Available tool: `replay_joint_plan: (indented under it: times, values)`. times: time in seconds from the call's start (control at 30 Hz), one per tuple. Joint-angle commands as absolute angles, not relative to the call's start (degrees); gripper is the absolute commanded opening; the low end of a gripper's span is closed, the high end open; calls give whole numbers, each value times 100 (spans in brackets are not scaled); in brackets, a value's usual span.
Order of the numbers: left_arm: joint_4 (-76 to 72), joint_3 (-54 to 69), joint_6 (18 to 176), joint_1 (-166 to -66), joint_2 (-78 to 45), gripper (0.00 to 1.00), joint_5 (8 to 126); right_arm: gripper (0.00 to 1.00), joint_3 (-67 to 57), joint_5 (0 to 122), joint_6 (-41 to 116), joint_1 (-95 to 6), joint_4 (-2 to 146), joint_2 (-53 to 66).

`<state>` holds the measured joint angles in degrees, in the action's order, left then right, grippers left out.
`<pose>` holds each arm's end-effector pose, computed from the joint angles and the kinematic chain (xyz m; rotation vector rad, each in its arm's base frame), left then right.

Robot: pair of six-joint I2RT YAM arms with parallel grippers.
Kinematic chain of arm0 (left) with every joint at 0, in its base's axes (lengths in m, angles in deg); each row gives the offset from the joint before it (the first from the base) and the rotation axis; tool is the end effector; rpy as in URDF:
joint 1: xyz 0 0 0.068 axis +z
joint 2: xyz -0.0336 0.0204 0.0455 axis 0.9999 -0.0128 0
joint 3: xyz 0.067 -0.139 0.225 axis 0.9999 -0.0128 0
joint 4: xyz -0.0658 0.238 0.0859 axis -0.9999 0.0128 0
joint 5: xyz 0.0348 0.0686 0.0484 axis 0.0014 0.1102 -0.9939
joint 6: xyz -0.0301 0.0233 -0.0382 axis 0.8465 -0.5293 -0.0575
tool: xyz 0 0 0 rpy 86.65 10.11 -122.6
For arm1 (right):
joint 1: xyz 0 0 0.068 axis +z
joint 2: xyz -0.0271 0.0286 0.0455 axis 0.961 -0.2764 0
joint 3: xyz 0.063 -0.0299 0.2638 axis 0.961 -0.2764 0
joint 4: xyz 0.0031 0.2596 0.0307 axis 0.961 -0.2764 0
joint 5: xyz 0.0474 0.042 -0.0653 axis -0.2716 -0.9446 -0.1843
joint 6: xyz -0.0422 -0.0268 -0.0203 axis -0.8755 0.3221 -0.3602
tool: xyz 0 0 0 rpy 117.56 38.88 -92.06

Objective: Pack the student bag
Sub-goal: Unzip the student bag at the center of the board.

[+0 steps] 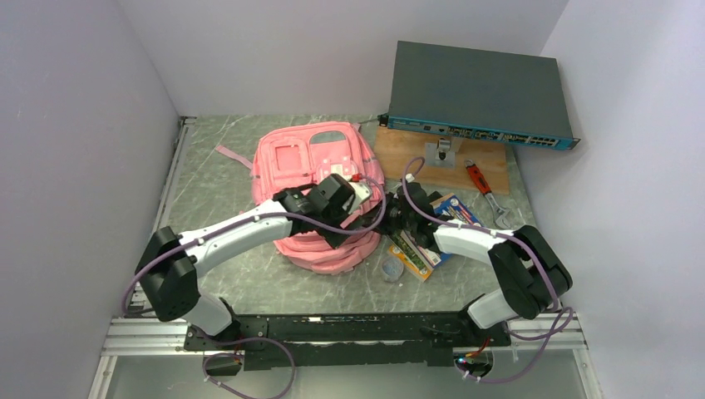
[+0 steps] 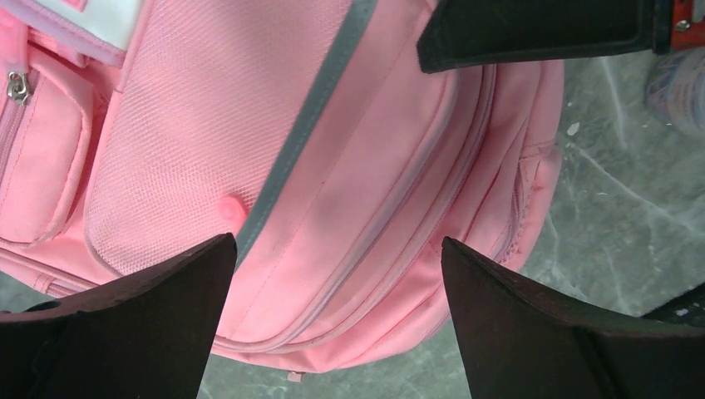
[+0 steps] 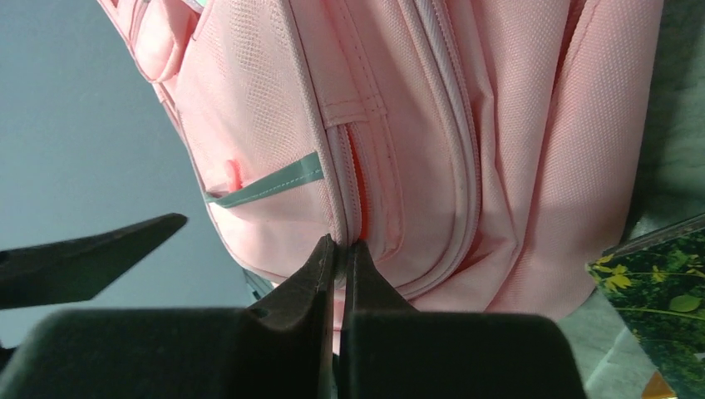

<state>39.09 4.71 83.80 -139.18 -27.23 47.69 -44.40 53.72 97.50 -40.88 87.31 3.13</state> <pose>0.2074 -0.2360 0.2758 1.0220 2.2963 -0.1040 0.2409 0.1677 0.1746 0.5356 2.3640 1.1987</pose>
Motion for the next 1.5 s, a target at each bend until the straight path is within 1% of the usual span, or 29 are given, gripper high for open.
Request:
replay_joint_plan:
  times: [0.0, 0.1, 0.23, 0.47, 0.63, 0.67, 0.7, 0.83, 0.9, 1.0, 1.1, 1.13, 1.2, 1.33, 1.47]
  values:
    - [4028, 593, 8342, -14293, -2978, 100, 3549, 0, -4128, 5012, 10160, -4093, 9358, 579]
    - [4217, 732, 8424, -14349, -3164, 92, 3157, 0, -4140, 4958, 10262, -4093, 9430, 715]
    - [4182, 674, 8397, -14367, -3109, 82, 2975, 0, -4022, 4959, 10243, -4097, 9271, 827]
    - [4318, 765, 8464, -14368, -3246, 48, 2356, 0, -4051, 4802, 10334, -4104, 9443, 838]
    - [4232, 742, 8473, -14346, -3163, 16, 2030, 0, -3904, 4755, 9905, -4109, 9149, 762]
    - [4194, 722, 8459, -14325, -3159, 7, 2043, 0, -3863, 4758, 9753, -4113, 9057, 743]
    - [4181, 720, 8468, -14282, -3156, 0, 2086, 0, -3826, 4765, 9626, -4113, 8980, 741]
    - [4291, 817, 8492, -13946, -3141, 0, 2559, 1, -3457, 4793, 8837, -4109, 8351, 653]
    - [4279, 823, 8709, -13763, -3005, 0, 2876, 5, -3146, 4786, 8433, -4112, 7907, 508]
    - [4108, 714, 8732, -13603, -2690, 0, 3317, 20, -2764, 4819, 7981, -4109, 7450, 320]
    - [4133, 682, 8852, -13557, -2591, 0, 3198, 36, -2471, 4869, 7645, -4114, 7154, 185]
    - [4134, 670, 8868, -13538, -2573, 0, 3168, 40, -2340, 4872, 7510, -4109, 7015, 137]
    - [4101, 619, 8880, -13497, -2514, 0, 3172, 47, -2111, 4882, 7285, -4108, 6738, 40]
    - [4051, 568, 8921, -13313, -2444, 0, 3289, 55, -1885, 4928, 6860, -4113, 6364, 45]
    - [4055, 588, 8914, -13137, -2497, 0, 3612, 66, -1846, 5134, 6469, -4110, 6100, 281]
